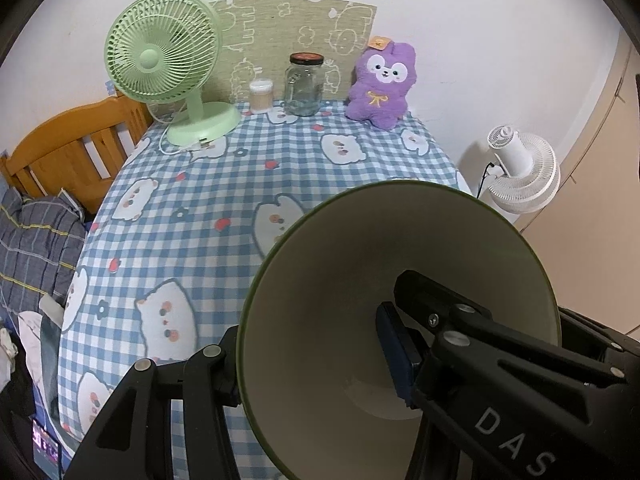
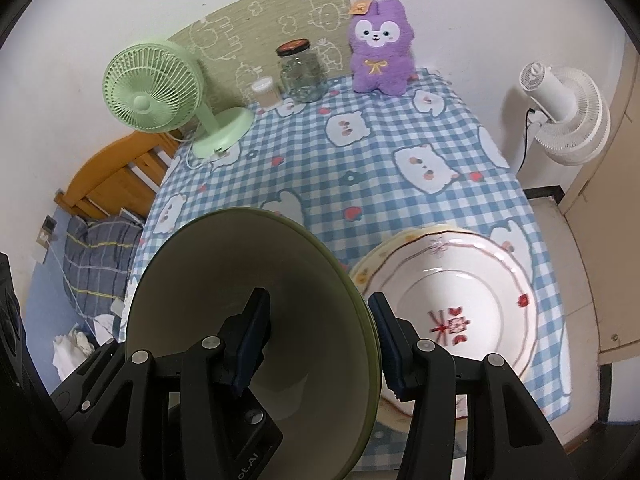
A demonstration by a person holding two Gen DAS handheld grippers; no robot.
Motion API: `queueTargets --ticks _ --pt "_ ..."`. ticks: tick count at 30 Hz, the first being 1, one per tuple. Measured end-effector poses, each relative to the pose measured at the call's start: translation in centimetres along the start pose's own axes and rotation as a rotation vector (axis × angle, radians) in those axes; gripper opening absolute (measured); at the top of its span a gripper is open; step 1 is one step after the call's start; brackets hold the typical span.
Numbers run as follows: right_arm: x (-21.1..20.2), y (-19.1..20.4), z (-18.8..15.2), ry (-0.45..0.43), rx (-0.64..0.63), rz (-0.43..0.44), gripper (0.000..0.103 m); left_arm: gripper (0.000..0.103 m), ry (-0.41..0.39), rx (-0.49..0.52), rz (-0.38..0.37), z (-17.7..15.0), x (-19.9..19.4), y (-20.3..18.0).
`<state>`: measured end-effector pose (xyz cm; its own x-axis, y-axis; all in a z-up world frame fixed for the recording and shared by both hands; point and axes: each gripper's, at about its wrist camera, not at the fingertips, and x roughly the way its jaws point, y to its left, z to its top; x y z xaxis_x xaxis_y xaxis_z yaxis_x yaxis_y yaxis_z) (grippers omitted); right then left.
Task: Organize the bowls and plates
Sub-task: 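Lower the small bowl with both tools into the nested bowls on the plates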
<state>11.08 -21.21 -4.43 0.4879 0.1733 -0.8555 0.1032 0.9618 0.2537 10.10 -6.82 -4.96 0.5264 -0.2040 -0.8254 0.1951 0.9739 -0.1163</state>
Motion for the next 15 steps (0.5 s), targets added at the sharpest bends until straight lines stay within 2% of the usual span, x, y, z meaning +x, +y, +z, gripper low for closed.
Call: queueTargets --ticks 15 --pt "-0.3 -6.0 1.6 0.024 -0.004 -0.004 0.054 0.055 0.017 -0.019 0.002 1.0 1.7 -6.0"
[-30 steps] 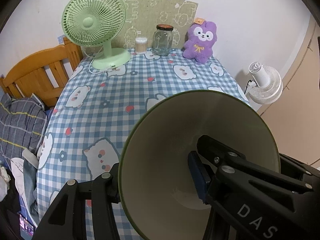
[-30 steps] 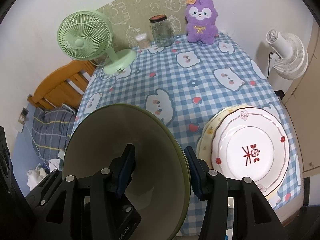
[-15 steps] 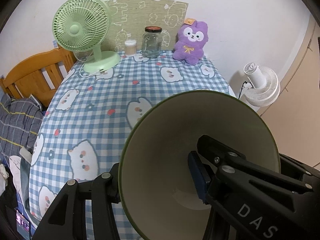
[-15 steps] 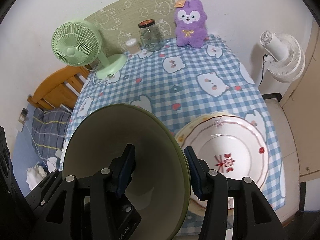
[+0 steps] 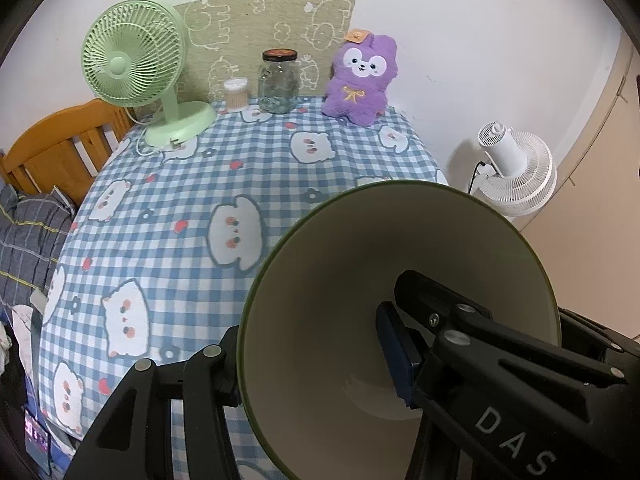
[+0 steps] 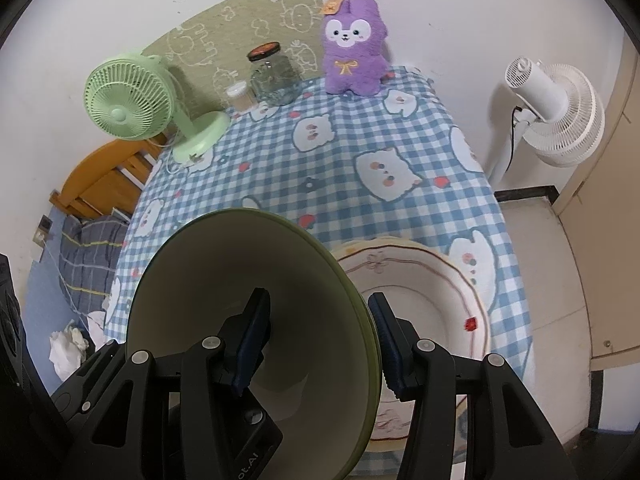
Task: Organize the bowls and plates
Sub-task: 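Lower the small bowl with both tools into the nested bowls on the plates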
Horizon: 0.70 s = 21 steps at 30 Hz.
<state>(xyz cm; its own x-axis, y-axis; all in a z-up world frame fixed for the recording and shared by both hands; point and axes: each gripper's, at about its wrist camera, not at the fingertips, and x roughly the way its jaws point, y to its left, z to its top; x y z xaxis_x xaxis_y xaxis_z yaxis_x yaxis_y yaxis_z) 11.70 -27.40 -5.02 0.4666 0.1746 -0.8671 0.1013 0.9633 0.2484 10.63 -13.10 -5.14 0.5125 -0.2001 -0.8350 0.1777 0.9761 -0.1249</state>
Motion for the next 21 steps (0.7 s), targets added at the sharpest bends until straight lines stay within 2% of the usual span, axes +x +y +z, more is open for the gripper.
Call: queueTargets --ticks 21 --pt "3.5 -6.8 0.2 0.100 -0.042 0.012 0.054 0.055 0.076 -0.072 0.026 -0.9 5.0 -5.6"
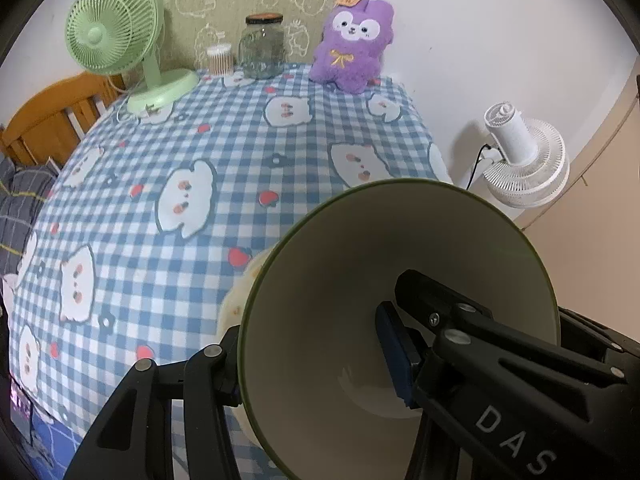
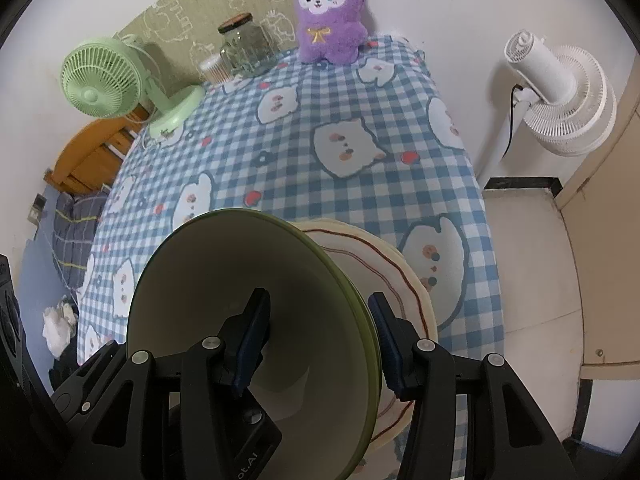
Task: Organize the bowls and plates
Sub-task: 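Lower the small bowl with both tools into the nested bowls on the plates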
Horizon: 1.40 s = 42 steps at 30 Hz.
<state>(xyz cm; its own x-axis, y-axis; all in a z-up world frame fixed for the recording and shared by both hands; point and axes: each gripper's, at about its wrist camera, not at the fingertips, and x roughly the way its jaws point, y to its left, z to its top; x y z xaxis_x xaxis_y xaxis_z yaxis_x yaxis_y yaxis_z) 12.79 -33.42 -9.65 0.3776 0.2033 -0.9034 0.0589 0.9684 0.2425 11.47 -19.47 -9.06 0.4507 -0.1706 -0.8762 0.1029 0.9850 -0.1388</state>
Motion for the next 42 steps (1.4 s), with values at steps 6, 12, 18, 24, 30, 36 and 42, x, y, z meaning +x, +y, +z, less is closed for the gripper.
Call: queueTargets --ticks 6,12,18,24,30,36,42 --pt "1.3 -1.0 -0.3 0.024 -0.002 0.008 0.054 0.054 0.019 -0.015 0.017 -0.7 1.3 -0.7" --pt "1.9 -0.9 0.3 0.012 -0.024 0.020 0.054 0.052 0.001 -0.026 0.039 -0.6 1.7 -0.5" --pt "2.1 -0.7 0.6 0.021 -0.028 0.039 0.054 0.052 -0.008 -0.041 0.046 -0.5 1.9 -0.3" --pt "2.6 -0.1 0.8 0.032 -0.032 0.074 0.054 0.052 -0.009 -0.061 0.082 -0.3 1.6 0.3" --pt "2.7 0.2 1.0 0.030 -0.040 0.069 0.054 0.052 -0.009 -0.054 0.095 -0.3 1.7 0.6" --pt "2.4 0.7 1.1 0.011 -0.101 0.025 0.054 0.053 -0.007 -0.058 0.081 -0.2 2.0 0.7" --pt "2.1 0.2 0.9 0.007 -0.114 -0.005 0.071 0.065 -0.002 -0.004 0.103 -0.2 2.1 0.2"
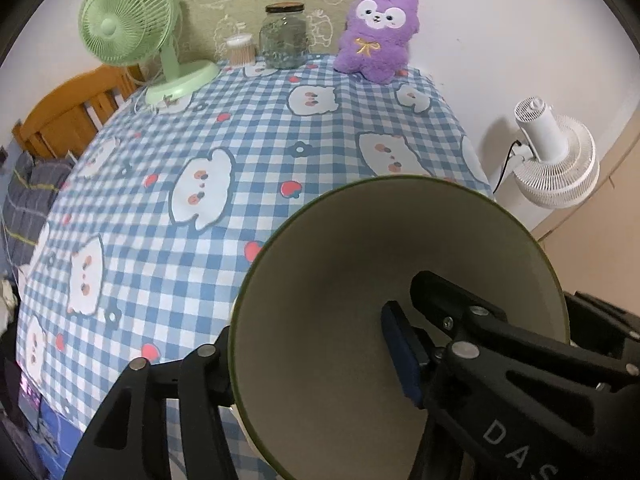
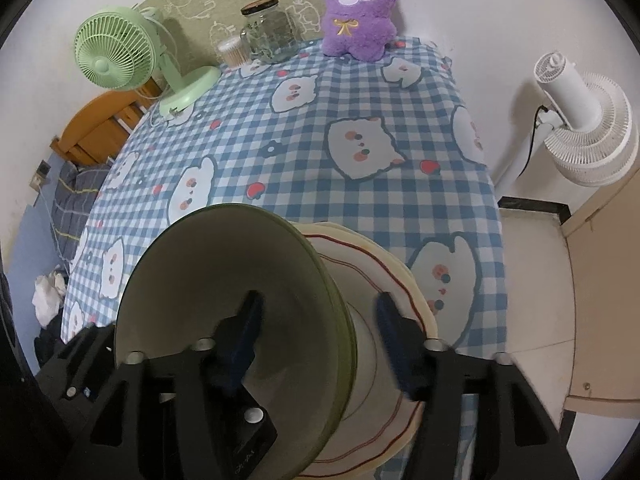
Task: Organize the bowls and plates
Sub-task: 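Lower the small bowl with both tools into the nested bowls on the plates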
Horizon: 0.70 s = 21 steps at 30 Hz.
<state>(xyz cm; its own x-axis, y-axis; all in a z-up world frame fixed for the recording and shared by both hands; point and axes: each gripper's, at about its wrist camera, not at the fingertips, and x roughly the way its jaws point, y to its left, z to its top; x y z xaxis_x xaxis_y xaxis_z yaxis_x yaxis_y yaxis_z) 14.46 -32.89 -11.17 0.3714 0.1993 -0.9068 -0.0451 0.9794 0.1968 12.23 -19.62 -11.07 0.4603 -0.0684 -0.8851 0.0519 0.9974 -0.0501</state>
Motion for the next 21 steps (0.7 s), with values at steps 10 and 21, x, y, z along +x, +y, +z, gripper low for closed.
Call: queueTargets --ticks 10,21 --pt "-1.4 -0.1 0.0 -0.031 -0.004 -0.020 0.075 0.080 -0.023 0.017 0.015 0.2 -0.9 0.3" --pt "-4.6 1.8 0.5 -0.116 -0.028 -0.064 0.078 0.082 -0.101 0.025 0.041 0.8 -3.9 0.6"
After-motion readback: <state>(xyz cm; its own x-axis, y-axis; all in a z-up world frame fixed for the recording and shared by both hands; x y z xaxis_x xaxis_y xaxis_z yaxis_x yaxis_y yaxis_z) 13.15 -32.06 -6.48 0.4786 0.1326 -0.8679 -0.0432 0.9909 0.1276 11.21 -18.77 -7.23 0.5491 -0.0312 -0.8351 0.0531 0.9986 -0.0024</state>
